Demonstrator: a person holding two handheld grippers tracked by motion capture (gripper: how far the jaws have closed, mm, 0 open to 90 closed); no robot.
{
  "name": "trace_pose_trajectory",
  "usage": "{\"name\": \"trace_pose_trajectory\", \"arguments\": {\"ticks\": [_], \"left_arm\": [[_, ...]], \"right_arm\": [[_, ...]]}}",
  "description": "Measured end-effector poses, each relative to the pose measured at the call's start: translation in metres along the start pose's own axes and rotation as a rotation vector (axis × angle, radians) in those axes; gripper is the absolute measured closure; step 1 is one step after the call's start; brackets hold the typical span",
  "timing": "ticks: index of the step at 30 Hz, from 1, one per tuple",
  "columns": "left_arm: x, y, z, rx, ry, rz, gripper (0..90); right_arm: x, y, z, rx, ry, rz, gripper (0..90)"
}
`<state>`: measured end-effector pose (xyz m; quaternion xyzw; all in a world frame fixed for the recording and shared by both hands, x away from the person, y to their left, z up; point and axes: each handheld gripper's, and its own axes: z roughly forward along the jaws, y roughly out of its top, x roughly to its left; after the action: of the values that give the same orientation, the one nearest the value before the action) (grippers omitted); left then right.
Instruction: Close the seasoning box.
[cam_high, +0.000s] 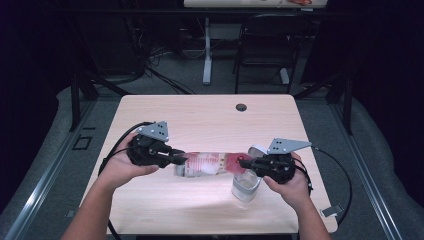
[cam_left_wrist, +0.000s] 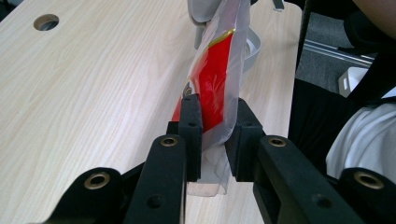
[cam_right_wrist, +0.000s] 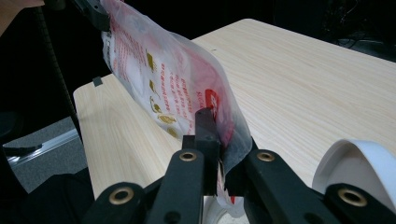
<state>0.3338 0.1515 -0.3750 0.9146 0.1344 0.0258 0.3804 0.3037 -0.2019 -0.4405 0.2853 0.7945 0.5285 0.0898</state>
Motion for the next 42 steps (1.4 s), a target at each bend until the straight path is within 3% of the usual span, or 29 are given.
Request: {"name": "trace_pose_trajectory", "arguments": {"ticks": [42], "left_arm": [[0.0, 0.018, -0.003, 0.012, 0.005, 0.033, 82.5]], "right_arm": [[-0.004, -0.001, -0.004, 0.003, 0.003, 0.01, 86.4]]}}
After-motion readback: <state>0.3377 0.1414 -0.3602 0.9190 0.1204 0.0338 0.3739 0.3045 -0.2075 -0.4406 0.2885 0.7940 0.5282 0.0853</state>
